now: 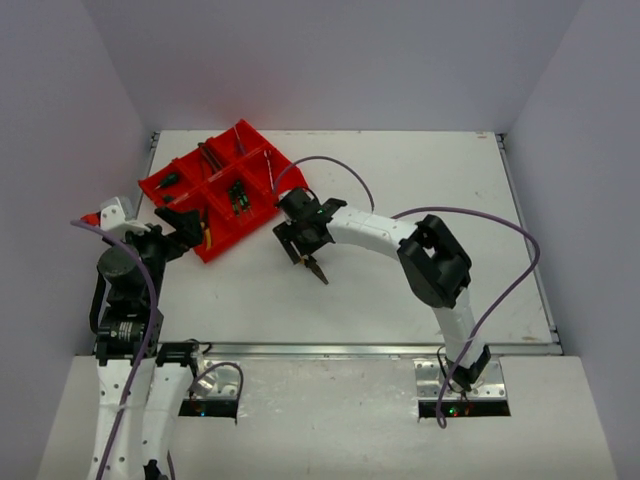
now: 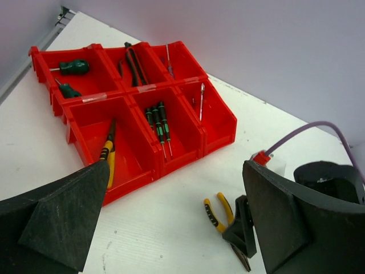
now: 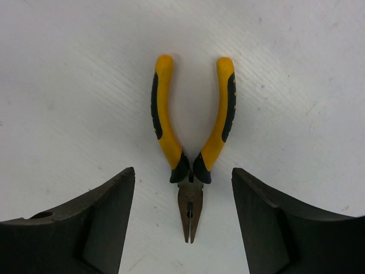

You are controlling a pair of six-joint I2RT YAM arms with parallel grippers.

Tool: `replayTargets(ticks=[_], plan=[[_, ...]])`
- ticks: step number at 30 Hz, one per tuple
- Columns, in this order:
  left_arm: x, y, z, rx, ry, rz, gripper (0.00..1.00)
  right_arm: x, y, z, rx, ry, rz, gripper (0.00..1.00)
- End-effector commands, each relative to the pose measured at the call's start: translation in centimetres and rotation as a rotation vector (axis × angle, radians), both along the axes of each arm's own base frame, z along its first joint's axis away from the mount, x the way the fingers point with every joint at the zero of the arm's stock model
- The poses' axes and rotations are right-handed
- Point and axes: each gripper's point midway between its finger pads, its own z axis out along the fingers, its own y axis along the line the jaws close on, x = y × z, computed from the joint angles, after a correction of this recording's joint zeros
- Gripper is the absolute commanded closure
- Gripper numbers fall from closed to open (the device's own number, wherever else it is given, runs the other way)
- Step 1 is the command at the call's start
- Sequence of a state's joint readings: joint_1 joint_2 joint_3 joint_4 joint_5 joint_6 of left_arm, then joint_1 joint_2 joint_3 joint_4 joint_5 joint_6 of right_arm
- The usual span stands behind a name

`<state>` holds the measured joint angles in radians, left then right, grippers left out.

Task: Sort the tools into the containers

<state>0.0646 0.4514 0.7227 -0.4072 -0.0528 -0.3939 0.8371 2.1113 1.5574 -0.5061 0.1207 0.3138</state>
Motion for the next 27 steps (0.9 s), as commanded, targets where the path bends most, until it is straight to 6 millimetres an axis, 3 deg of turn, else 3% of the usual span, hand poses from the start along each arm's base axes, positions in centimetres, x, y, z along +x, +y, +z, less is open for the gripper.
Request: replayTargets(ticks=[1, 5, 9, 13, 17, 20, 23, 26, 27], plan=[[-0.2, -1.0, 1.2, -0.001, -0.053, -0.05, 0.0, 1.6, 1.3, 1.9, 0.059, -0.009, -0.023, 0.31], [-0.2, -1.3, 1.2, 0.0, -0.054, -0.063, 0.0, 3.6, 0.9, 0.8, 0.008, -0.026, -0.06, 0.34], [-0.3, -1.7, 1.2, -0.001, -0.054, -0.078, 0.0, 5.1, -0.4, -1.0, -0.028, -0.012, -0.114, 0.48], [-0.2, -1.9, 1.1, -0.001, -0.047, -0.086, 0.0, 5.3, -0.4, -2.5, -0.052, 0.011, -0.102, 0.56], [-0.2, -1.8, 1.2, 0.0, -0.048, -0.084, 0.0, 4.6, -0.5, -4.4, -0.077, 0.053, -0.087, 0.75], [-0.2, -1.9, 1.1, -0.002, -0.047, -0.086, 0.0, 4.3, -0.8, -5.0, -0.106, 0.042, -0.085, 0.96], [0.2, -2.4, 0.6, -0.008, -0.028, -0.111, 0.0, 4.2, -0.9, -4.5, -0.096, 0.032, -0.097, 1.0], [1.1, -4.4, -0.9, -0.053, 0.039, -0.222, 0.0, 4.1, -1.0, -2.3, -0.041, -0.005, -0.131, 1.0], [1.2, -5.4, -1.8, -0.086, 0.073, -0.267, 0.0, 4.2, -0.8, 0.0, 0.006, -0.035, -0.14, 1.0]])
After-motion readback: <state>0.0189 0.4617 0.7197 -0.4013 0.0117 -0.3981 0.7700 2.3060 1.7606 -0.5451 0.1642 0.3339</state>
